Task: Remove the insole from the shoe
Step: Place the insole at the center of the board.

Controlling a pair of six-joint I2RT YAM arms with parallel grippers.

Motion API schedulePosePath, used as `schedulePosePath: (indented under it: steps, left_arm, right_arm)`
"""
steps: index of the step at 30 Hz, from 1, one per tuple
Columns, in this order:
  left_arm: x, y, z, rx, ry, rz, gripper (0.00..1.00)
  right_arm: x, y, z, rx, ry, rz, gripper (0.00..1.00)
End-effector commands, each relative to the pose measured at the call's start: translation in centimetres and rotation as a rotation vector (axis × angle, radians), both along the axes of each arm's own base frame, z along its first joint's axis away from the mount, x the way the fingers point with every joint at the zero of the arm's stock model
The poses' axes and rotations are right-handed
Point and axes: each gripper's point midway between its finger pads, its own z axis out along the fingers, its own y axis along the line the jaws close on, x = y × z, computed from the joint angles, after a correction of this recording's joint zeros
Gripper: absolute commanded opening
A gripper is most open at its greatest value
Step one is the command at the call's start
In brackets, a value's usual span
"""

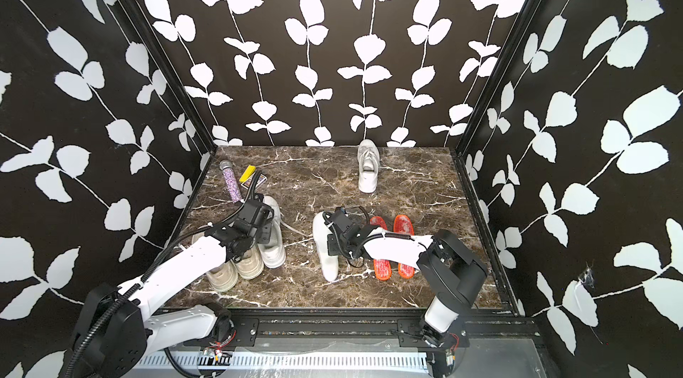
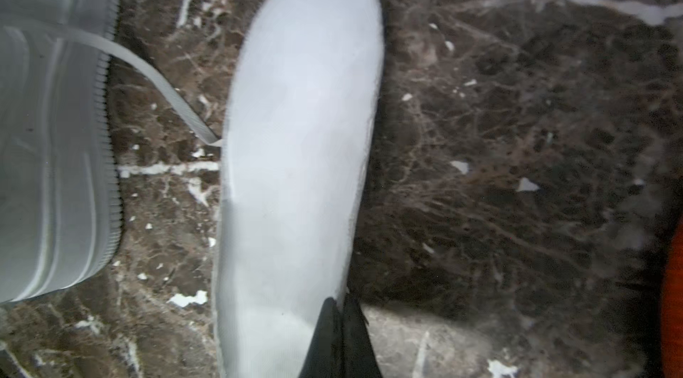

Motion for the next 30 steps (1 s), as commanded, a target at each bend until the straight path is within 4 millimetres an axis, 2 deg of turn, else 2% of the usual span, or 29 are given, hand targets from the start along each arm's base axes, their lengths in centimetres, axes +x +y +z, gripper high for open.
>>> schedulePosePath:
  steps: [1,5,8,11,16,21,25,30]
  left_arm:
    - [0.3,0.3,0.7,-0.006,-0.021,0.011,0.10]
    - [0.3,0.3,0.8,-0.003,-0.023,0.011,0.10]
    - [0.5,0.2,0.7,-0.005,-0.023,0.012,0.10]
    - [0.6,0.0,0.6,-0.008,-0.017,0.011,0.10]
    - [0.7,-0.1,0.8,-0.013,-0.018,0.008,0.11]
    - [0.5,0.0,0.9,-0.015,-0.021,0.009,0.18]
    - [0.5,0.0,1.0,-0.019,-0.027,0.009,0.23]
    - [0.6,-0.2,1.4,-0.033,-0.037,0.005,0.36]
  right_arm:
    - [1.0,-1.1,2.9,0.019,-0.087,-0.067,0.00]
    - [1.1,-3.8,5.3,-0.012,-0.185,-0.112,0.00]
    - [0.9,-5.8,5.4,-0.046,-0.194,-0.140,0.00]
    - [0.8,-6.9,4.3,-0.061,-0.159,-0.156,0.00]
    - [0.5,-7.5,1.6,-0.110,-0.088,-0.158,0.00]
    - [0.1,-9.5,-0.9,-0.173,-0.029,-0.209,0.00]
    - [-0.2,-11.9,-1.8,-0.234,-0.007,-0.254,0.00]
    - [-0.6,-14.3,-2.0,-0.275,0.008,-0.267,0.00]
